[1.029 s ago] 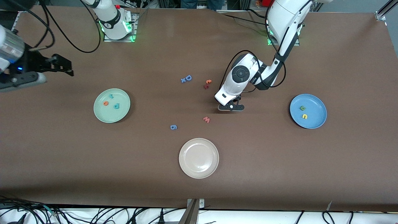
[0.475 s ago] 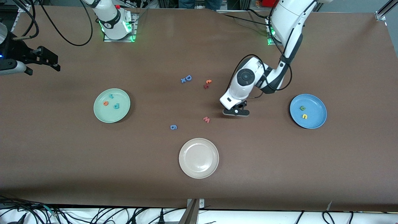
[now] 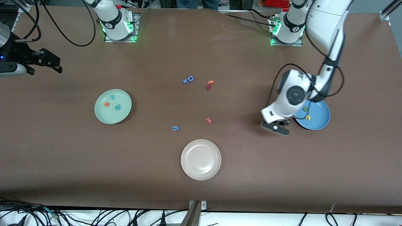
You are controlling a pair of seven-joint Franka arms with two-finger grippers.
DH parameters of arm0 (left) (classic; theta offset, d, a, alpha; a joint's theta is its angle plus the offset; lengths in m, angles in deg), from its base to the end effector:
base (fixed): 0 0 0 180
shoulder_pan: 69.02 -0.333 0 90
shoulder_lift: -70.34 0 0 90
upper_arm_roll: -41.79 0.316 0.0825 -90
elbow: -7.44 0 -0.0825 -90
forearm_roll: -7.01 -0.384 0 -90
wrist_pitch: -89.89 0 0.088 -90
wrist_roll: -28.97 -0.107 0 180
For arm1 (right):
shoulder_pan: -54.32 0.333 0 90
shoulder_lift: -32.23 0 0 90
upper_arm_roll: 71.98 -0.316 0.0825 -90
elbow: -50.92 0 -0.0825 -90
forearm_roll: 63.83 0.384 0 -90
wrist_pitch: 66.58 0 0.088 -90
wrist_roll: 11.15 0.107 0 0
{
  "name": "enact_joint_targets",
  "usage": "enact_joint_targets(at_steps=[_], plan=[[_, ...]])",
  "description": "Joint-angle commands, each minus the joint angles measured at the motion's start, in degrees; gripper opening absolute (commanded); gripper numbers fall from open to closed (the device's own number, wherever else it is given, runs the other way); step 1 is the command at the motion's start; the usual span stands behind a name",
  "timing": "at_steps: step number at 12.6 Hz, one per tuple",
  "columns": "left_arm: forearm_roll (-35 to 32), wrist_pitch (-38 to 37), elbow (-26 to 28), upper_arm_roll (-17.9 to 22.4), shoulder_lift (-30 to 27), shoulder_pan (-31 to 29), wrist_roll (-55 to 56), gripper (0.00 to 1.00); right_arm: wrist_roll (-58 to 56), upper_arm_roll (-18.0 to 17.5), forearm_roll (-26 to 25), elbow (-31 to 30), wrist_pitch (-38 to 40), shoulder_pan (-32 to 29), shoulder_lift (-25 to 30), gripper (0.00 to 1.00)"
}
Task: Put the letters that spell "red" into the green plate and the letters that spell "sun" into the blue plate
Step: 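Grasp the green n with the left gripper, then place the green n on the blue plate and open the left gripper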
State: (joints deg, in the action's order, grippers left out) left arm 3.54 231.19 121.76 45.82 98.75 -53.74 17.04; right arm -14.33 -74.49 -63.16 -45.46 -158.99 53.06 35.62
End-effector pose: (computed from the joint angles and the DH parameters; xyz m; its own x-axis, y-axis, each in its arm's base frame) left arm 0.5947 -0.1193 0.2076 0.8957 -0.4428 -0.0403 -0.4445 -0.8935 -0.0631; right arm 0.5382 0.0136 0.6078 0.9970 0.0766 -0.0097 0.0766 -0.9970 -0.0096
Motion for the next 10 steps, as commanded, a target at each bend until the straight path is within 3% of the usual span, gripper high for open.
enact_joint_targets(at_steps=[1,5,8,9,10], plan=[[2.58,-1.63,3.28,1.77,-3.36,-4.79,-17.45,0.00,0.98,-1.18,-0.23,-1.00,-0.15,-1.11,0.74,1.00],[6.72,-6.72,3.37,5.99,-4.06,-8.32,-36.21,0.00,-0.08,-0.92,-0.67,-0.83,-0.15,-1.20,0.22,1.00],[6.81,-6.91,6.35,6.08,-3.72,-10.00,-38.96,0.00,0.01,-1.10,-1.02,-0.39,-0.15,-1.11,-0.13,1.00],[6.89,-6.91,6.45,6.08,-3.45,-10.00,-38.62,0.12,0.10,-1.10,-1.02,-0.39,-0.23,-1.11,-0.22,1.00],[6.90,-6.82,6.45,6.08,-3.19,-10.00,-38.35,0.65,0.10,-1.01,-1.02,-0.30,-0.23,-1.11,-0.22,1.00]])
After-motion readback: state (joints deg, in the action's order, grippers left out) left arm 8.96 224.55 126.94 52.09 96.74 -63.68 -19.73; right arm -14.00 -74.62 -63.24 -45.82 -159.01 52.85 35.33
